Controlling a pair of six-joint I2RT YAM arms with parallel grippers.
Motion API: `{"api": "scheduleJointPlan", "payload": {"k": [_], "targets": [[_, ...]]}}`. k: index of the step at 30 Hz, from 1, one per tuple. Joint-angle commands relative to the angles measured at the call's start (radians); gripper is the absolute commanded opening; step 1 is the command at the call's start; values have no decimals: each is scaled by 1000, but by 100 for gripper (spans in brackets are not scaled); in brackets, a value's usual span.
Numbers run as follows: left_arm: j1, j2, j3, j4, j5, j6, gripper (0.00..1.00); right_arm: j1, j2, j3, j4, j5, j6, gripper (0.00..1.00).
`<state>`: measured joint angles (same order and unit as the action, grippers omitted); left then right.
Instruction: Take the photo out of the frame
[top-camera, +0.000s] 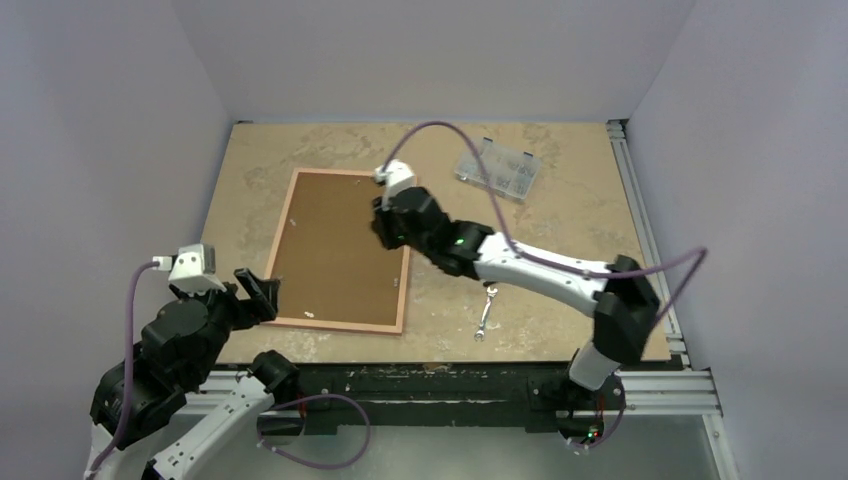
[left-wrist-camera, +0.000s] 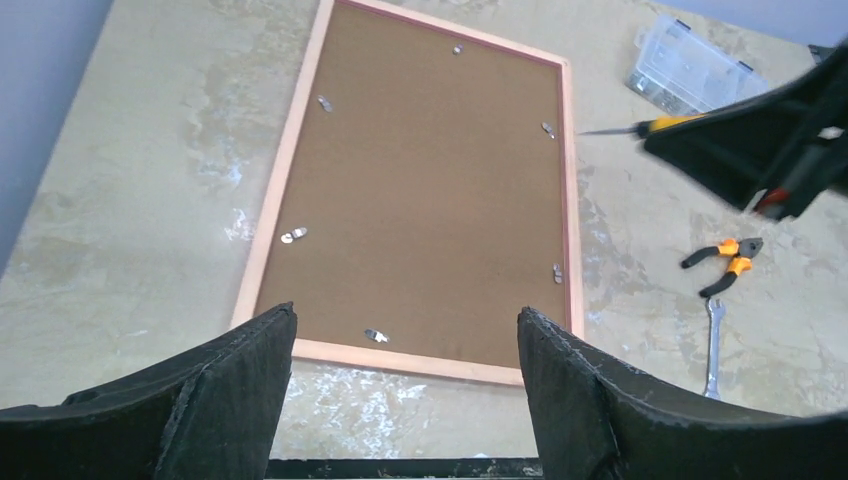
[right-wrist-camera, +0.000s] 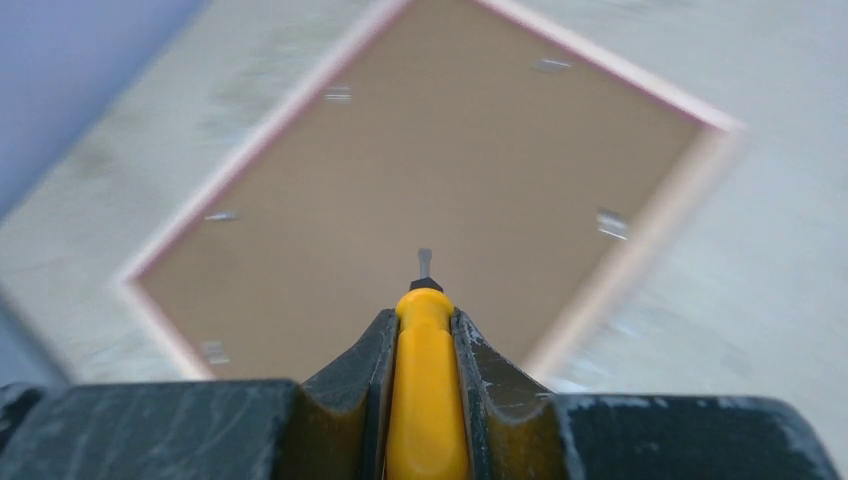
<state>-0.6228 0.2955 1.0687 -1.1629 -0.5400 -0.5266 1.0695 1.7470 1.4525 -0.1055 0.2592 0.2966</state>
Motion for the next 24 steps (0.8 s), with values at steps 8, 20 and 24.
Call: {"api": "scheduleJointPlan", "payload": {"k": [8,20,24], "targets": [[1,169,-61,160,205,-124,79,-848,-586,-660,12,-245,213,0],[1,318,-70,259,376,-203,79,-1536,-357,-1007,668,-955,740,0],[1,313,-74,247,382,-205,79,-1553,-276,-1073,830,-973,806,0]]}}
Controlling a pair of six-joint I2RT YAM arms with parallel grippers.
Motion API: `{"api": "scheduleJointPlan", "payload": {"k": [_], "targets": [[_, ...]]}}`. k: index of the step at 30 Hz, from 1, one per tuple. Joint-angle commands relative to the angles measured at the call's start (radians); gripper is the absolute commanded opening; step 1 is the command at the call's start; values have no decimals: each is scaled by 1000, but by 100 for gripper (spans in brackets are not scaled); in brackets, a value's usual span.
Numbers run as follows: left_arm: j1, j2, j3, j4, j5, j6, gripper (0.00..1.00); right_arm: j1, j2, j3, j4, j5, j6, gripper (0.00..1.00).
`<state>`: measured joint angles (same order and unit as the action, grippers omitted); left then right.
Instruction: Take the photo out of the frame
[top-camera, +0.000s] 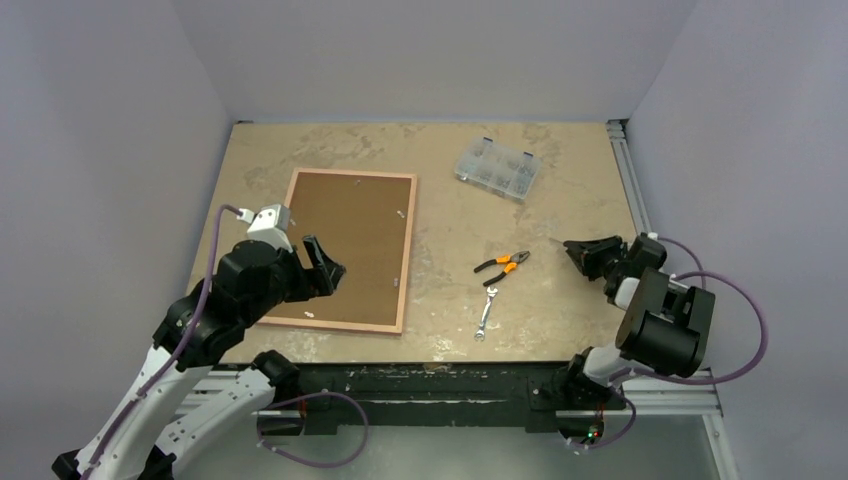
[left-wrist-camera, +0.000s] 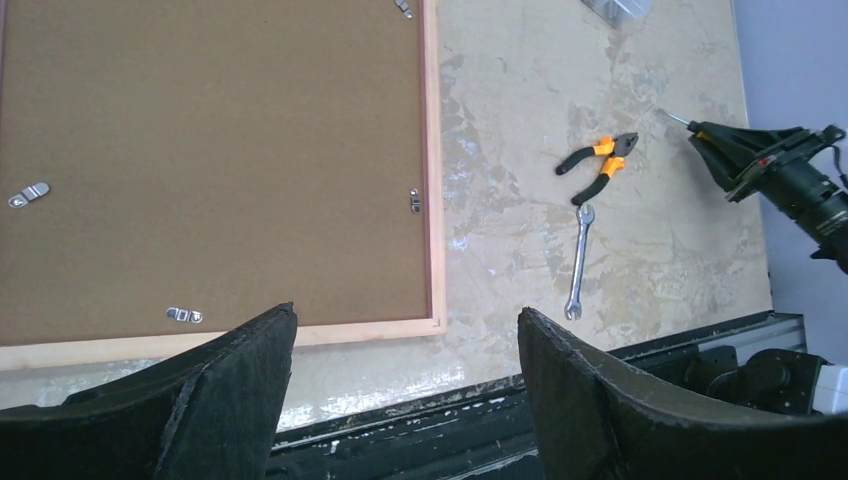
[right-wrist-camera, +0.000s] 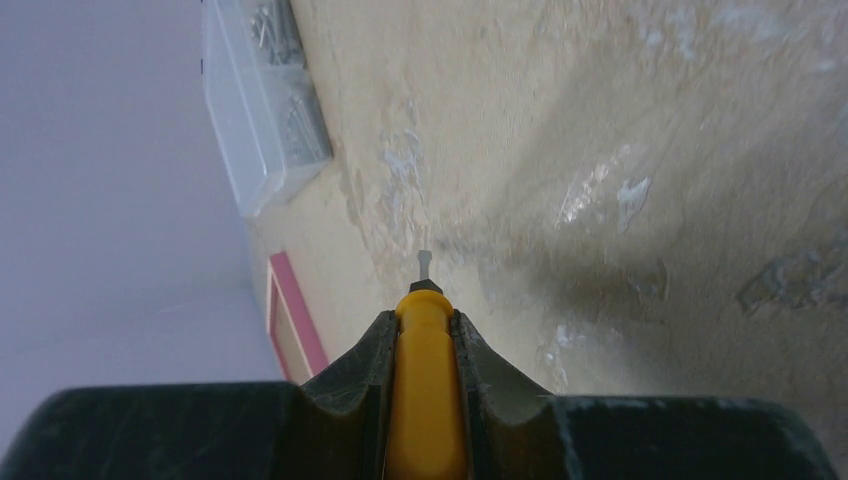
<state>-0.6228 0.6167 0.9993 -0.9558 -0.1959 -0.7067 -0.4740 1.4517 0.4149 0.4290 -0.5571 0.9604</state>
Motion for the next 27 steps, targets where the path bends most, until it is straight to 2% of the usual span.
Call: {"api": "scheduleJointPlan", "payload": {"k": [1,6,13,27], "targets": [[1,-11,-7,37,36,-25,79,-9,24,-42,273,-143,131,0],[1,-25,-27,43,38,-35,79,-23,75,-77,267,-115,115,0],[1,-18,-37,56,51,-36,79,-28,118,-105,287,-96,118,7],[1,-49,-43,49,53,-25,79,-28,147,-162,291,-70,103,33]]}}
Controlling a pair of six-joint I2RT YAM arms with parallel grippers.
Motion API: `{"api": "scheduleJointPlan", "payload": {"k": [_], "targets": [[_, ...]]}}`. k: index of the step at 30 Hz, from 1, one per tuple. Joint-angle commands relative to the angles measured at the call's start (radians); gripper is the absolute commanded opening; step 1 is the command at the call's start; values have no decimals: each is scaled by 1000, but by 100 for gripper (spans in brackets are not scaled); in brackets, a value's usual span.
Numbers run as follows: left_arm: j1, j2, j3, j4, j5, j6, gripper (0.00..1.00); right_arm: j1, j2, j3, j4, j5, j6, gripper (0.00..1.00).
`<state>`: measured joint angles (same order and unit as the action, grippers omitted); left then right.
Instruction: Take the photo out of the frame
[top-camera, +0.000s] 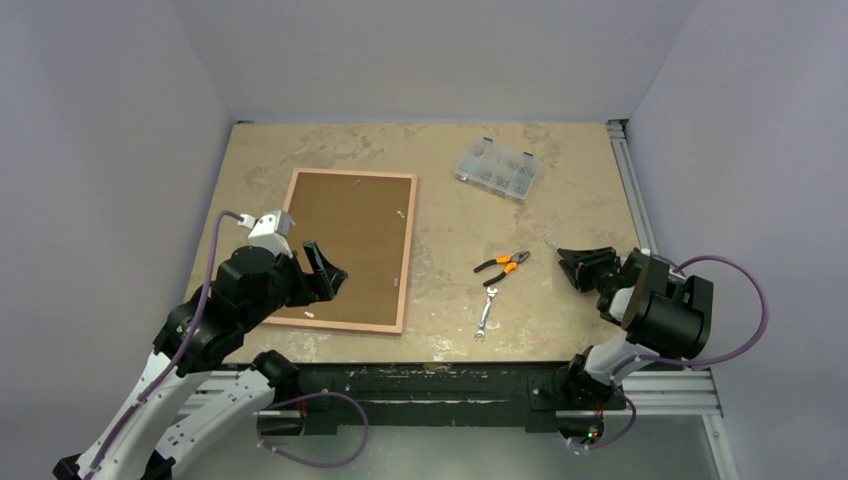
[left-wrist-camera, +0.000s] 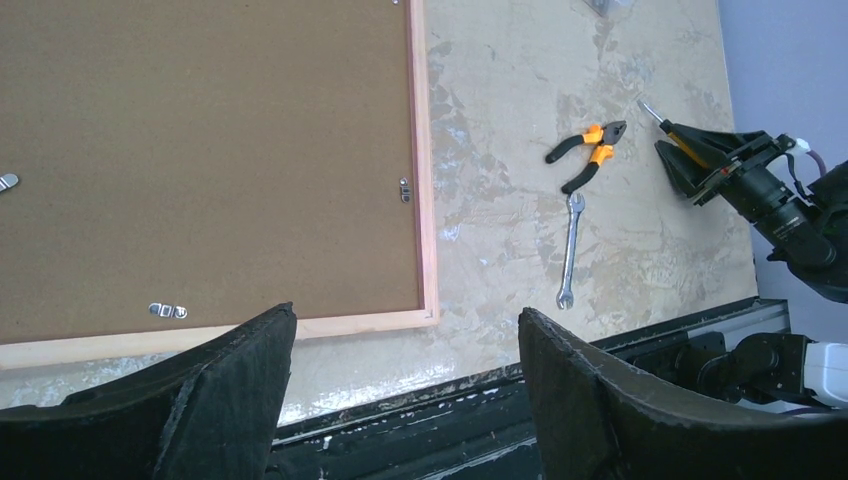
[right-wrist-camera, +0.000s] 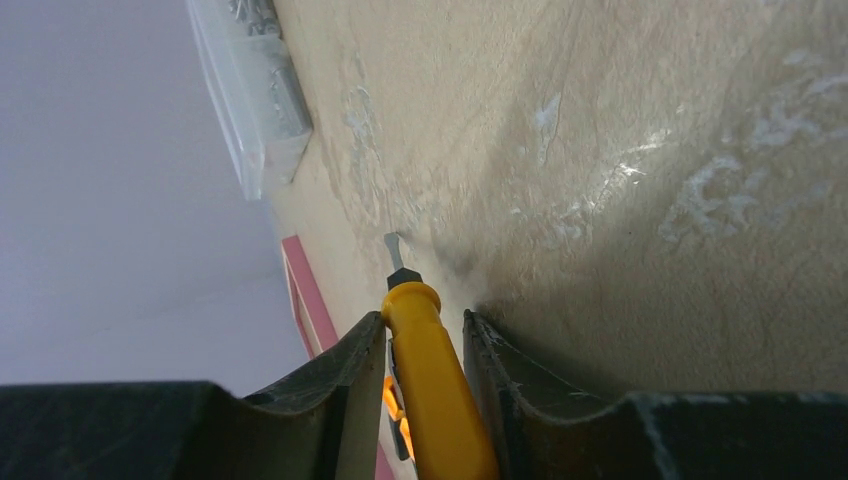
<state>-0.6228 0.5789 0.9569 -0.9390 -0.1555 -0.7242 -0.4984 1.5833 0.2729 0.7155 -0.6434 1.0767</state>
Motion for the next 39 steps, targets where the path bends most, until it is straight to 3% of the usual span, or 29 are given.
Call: {"api": "scheduleJointPlan", "payload": {"k": [1,14,24,34,37,39], "targets": [[1,-12,-2,30,13,-8,80,-3,18,-22,5,16,-16,33],[1,-22,-18,42,25,-6,79,-3,-74,-41,-114,35,-57,51],[1,-12,-37,63,38,0,80,-3,-370,-87,-421,72,-136,66],[1,-11,-66,97,63,-1,80,-2,-743,52,-969,318,-305,72],[1,-10,-72,107,66,7,80,5,-786,141,-1033,360,-357,72],[1,-4,-80,128,84,11,81,61,-778,179,-973,329,-365,72]]}}
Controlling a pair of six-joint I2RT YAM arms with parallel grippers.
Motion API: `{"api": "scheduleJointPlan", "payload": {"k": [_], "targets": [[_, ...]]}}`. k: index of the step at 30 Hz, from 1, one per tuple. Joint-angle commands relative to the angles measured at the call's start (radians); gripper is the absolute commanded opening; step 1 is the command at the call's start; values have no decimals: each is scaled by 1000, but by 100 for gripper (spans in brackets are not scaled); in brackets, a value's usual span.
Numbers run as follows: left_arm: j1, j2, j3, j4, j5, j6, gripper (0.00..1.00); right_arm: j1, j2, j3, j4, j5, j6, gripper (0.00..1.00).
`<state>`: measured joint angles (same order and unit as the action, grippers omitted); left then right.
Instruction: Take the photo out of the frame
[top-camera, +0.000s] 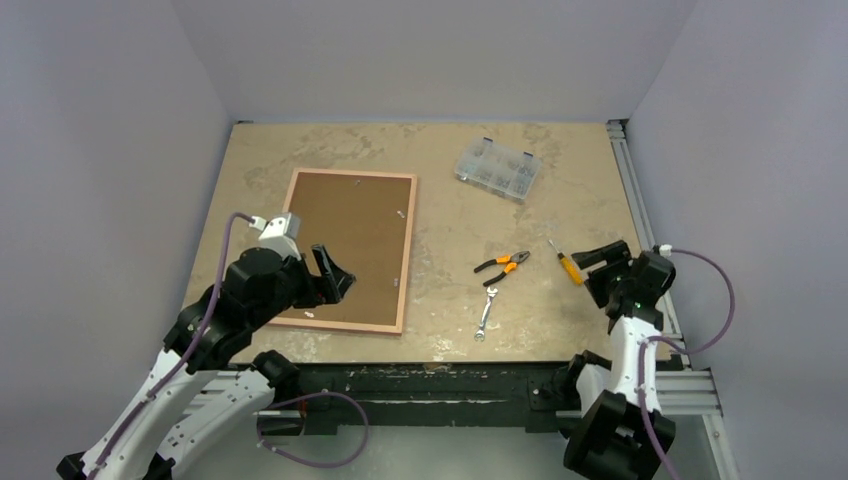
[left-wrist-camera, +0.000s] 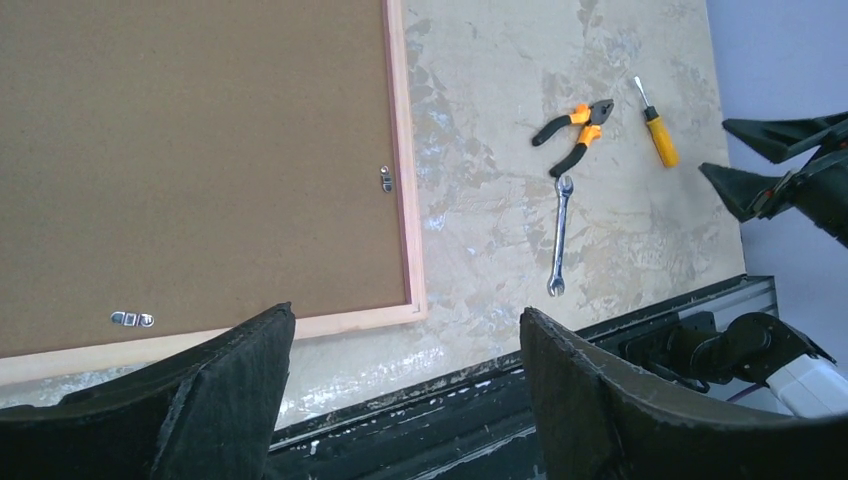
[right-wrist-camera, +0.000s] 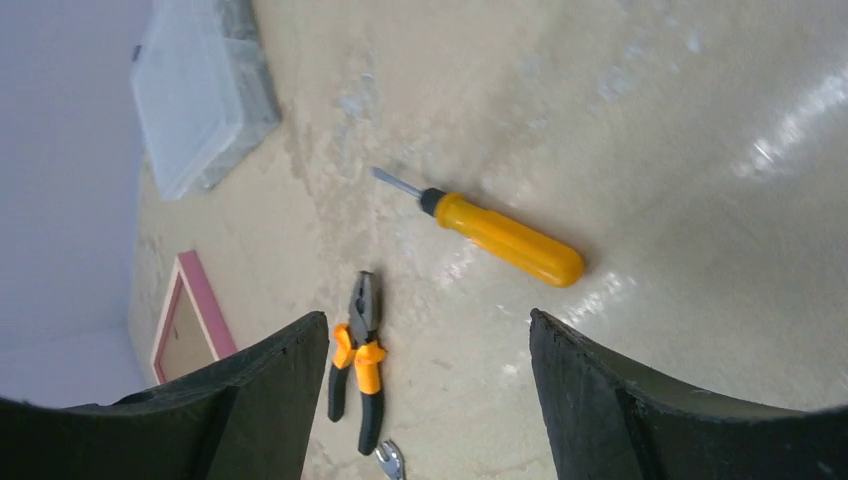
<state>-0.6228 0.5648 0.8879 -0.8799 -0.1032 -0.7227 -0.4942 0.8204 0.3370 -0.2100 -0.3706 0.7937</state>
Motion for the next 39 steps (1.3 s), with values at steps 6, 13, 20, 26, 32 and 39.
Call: {"api": "scheduleJointPlan", "payload": {"k": [6,13,20,26,32,39], "targets": [[-1,128,-24,139,184,13,83,661,169,297,91,130,-124,72],[-167,250,-30,169,114,-29,84,1087,577,450,219,52,-102,68],[-223,239,-65,166,19,-88,83,1246,794,530,349,160,30,63],[-224,223,-85,158,-4,-93,83,1302,889,629,201,356,82,60],[-224,223,-88,155,-13,-82,83,1332,971,722,120,453,99,59],[-224,207,-113,142,-27,-59,83,1345,1023,804,49,550,89,51]]}}
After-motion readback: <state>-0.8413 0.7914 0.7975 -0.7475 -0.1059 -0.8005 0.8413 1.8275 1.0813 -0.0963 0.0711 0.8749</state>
